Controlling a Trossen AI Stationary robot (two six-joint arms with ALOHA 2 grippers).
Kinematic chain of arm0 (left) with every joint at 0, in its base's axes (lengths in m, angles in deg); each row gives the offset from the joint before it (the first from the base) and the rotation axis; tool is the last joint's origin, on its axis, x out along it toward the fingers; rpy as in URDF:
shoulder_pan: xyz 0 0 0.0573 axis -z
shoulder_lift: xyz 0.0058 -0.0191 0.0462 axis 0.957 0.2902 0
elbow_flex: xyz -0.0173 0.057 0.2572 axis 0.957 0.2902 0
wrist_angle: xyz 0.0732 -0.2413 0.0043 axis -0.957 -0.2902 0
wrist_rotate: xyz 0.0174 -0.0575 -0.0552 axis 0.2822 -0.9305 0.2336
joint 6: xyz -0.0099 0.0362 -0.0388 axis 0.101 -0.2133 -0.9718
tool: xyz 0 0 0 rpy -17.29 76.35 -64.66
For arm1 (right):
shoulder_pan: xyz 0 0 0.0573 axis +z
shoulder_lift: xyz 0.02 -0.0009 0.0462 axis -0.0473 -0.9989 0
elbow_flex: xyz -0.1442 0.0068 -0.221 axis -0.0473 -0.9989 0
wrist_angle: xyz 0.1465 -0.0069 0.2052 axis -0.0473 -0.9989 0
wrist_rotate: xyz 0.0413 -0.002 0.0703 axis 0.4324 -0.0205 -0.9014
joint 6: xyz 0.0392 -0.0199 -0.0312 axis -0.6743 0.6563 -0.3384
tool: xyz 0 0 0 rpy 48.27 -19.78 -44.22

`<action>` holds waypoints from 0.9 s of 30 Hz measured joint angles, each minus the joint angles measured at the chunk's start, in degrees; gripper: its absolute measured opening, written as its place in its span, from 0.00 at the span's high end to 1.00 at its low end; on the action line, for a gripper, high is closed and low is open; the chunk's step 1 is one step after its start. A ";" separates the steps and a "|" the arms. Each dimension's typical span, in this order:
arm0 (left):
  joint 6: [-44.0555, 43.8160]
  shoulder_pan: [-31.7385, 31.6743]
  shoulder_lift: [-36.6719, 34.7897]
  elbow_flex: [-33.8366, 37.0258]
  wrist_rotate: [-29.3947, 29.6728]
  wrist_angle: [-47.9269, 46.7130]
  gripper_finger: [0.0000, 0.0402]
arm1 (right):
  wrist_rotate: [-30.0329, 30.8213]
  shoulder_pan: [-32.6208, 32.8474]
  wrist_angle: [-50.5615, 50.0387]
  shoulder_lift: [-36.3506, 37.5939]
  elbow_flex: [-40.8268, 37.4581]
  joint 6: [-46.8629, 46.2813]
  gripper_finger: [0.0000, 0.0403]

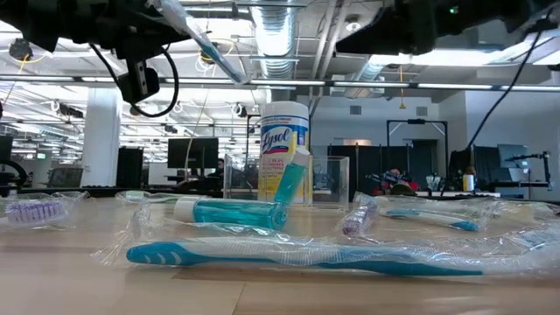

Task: Pick & Place toothbrushing station
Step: Put the top left blue toothbrush into the transparent organizer

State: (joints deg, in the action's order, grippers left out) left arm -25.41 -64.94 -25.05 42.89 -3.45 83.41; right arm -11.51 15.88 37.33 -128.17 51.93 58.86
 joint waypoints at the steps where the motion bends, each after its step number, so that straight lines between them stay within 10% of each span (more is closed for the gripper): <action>1: 0.02 -0.02 0.00 0.00 0.00 -0.01 1.00 | 0.00 0.18 0.01 -1.52 1.10 1.68 0.81; 27: 0.13 0.00 0.00 0.00 -0.37 -0.38 1.00 | 0.53 2.69 -2.70 -23.23 21.03 16.46 0.81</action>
State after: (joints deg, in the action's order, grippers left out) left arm -25.28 -64.94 -25.05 42.89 -3.82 83.02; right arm -10.98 18.57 34.62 -151.39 72.96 75.33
